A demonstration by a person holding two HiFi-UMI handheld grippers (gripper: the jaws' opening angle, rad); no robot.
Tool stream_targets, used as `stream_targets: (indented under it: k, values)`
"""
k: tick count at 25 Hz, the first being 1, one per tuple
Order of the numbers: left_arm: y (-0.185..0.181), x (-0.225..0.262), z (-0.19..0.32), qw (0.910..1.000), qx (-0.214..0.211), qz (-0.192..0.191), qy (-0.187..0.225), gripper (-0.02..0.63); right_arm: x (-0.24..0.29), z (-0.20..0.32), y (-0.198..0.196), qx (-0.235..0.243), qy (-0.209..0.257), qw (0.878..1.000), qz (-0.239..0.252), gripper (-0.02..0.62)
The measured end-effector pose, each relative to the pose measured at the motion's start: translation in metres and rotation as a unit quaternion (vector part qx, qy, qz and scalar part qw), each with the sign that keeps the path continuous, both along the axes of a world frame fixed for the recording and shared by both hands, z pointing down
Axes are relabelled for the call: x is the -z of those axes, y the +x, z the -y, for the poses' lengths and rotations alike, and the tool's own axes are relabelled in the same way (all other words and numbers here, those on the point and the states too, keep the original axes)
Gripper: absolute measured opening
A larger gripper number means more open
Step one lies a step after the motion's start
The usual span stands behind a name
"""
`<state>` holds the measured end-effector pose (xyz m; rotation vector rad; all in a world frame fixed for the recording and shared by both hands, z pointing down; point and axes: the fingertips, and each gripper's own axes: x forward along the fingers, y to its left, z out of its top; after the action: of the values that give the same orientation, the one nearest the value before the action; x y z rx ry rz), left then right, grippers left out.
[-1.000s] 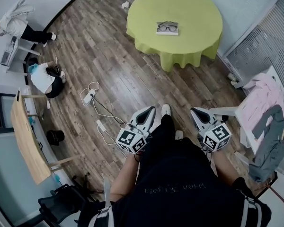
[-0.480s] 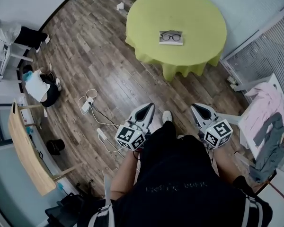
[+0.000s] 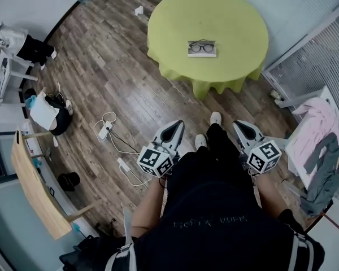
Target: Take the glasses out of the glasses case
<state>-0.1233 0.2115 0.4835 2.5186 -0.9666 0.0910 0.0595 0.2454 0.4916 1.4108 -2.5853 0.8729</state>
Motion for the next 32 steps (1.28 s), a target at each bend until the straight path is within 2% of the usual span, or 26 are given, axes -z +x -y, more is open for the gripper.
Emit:
stream_targets:
  k: [10,21,32]
  values:
    - [0.004,0.003,0.034,0.9997,0.012,0.019,0.006,0.017,-0.009,0.046,0.001,0.014,0.003,0.999,0.03,0.029]
    - [0.019,-0.003,0.083,0.999,0.019,0.039,-0.01,0.017,-0.027,0.117,0.011,0.029,-0.011,0.998,0.049,0.029]
    - [0.051,-0.008,0.168,0.9993,0.005,0.032,-0.02,0.017,-0.03,0.199,0.032,0.032,-0.024,0.998,0.042,0.029]
